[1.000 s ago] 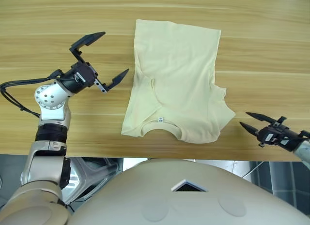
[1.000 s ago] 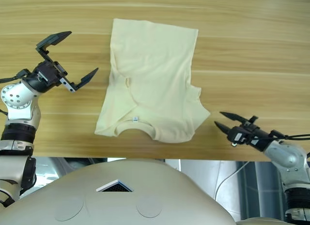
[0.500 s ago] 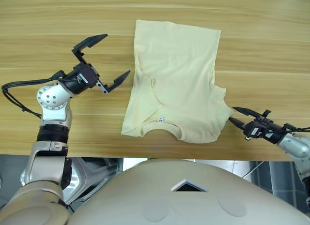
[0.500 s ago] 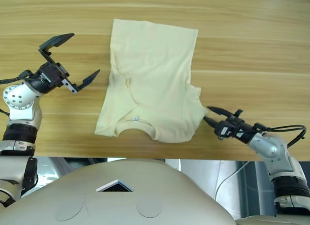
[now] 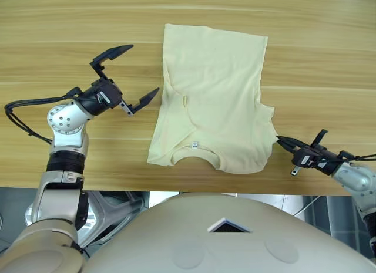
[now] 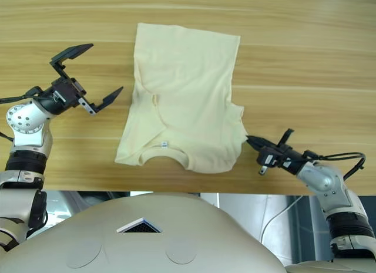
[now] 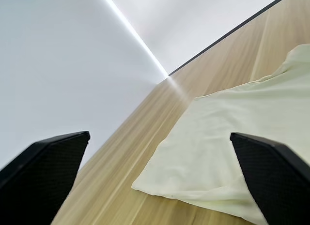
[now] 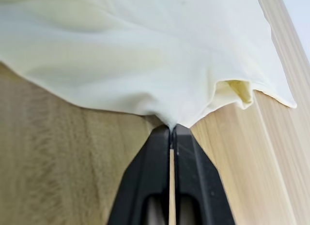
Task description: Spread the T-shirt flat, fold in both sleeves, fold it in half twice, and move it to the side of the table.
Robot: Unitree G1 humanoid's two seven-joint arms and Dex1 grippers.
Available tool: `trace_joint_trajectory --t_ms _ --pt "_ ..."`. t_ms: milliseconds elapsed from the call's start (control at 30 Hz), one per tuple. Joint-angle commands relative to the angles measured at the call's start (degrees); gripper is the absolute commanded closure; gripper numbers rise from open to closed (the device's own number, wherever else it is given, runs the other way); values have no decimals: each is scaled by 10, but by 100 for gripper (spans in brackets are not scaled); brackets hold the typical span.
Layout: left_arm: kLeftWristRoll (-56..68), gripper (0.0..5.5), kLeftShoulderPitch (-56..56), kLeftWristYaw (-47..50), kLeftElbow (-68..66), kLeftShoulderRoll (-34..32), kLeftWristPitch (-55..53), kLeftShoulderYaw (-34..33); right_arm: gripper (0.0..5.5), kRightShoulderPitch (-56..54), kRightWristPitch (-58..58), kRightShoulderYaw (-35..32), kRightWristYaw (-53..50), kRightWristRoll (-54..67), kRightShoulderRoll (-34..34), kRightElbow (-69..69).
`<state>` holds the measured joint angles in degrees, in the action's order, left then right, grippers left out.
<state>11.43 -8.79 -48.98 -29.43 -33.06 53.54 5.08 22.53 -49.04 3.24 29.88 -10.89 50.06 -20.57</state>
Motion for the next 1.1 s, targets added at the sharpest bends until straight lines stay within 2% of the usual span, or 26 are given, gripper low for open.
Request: trace_joint_trajectory --t_ms 33,300,533,800,1100 --pt "-7 10 -11 4 -9 2 6 -7 548 25 5 -21 2 2 26 -2" --pt "-10 10 -15 5 -9 5 6 -4 548 26 -3 -33 10 15 34 34" --pt "-15 10 -17 6 -10 7 5 -3 548 -22 15 -19 14 8 18 75" --pt "-22 10 -17 8 -13 13 7 -1 548 -35 22 -34 18 13 33 113" --pt "-31 10 -21 12 -20 18 8 3 548 -70 33 -1 44 -6 24 153"
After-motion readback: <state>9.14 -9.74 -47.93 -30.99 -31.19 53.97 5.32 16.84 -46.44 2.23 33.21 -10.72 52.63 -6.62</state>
